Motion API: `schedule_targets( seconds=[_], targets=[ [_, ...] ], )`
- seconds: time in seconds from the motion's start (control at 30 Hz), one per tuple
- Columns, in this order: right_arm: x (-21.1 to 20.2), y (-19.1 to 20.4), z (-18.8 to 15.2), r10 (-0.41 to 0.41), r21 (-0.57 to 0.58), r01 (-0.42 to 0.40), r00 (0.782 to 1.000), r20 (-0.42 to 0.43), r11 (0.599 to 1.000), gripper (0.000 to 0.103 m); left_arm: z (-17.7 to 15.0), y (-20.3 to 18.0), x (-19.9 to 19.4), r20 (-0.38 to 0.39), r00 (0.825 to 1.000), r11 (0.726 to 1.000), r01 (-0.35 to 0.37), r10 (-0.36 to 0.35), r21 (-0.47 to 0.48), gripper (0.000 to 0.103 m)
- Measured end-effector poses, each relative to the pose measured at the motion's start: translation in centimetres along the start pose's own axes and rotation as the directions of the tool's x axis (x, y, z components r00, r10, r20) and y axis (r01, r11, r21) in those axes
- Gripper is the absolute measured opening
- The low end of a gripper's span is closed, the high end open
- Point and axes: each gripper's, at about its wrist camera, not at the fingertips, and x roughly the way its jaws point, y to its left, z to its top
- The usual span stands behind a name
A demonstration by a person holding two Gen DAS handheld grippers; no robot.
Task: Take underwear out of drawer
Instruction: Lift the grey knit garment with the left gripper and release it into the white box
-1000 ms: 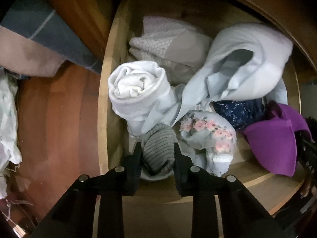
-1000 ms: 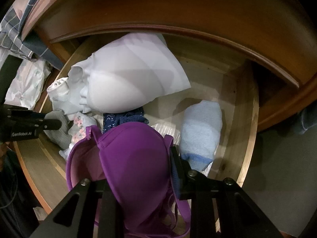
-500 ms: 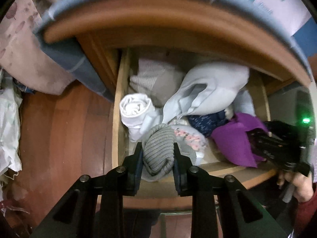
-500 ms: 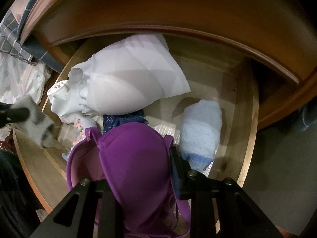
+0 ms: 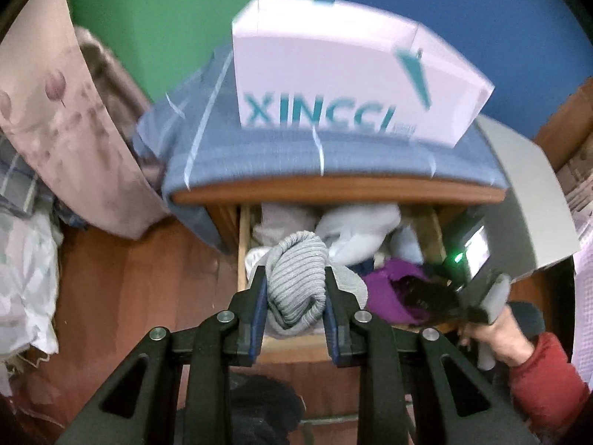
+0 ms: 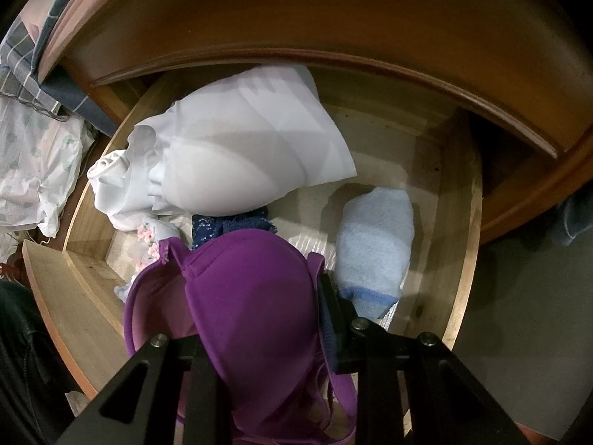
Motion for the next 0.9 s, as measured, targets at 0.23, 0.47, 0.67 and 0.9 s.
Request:
schedule_targets(
  seconds=[0.23, 0.47, 0.67, 0.9],
  targets=[
    [0.1, 0.2, -0.1, -0.003, 0.000, 0.003, 1.000, 0.004, 1.000, 0.025, 4.3, -0.2, -5.5, 0.133, 0.991, 0.999, -0.024, 0.021, 0.023, 0.024],
    [0.1, 0.5, -0.1, -0.016, -0.010, 0.016, 1.000, 0.009, 1.000, 0.025, 10.2, -0.7, -8.0, 0.212, 0.976, 0.999, -0.045, 0.039, 0.024, 0.024],
    [0.1, 0.6, -0.2, -0.017, -0.004, 0.017, 1.000, 0.013, 1.000, 0.025, 16.6, -2.2, -7.1, 0.255, 0.964, 0.995, -0.089, 0.078, 0.034, 0.024],
    [0.1, 0.7, -0.2, -0.023, -0.011, 0.024, 1.000, 0.020, 1.000, 0.025, 22.3, -2.6, -2.3, 0.212, 0.974, 0.997, -0.082, 0.076, 0.016, 0.024]
  ],
)
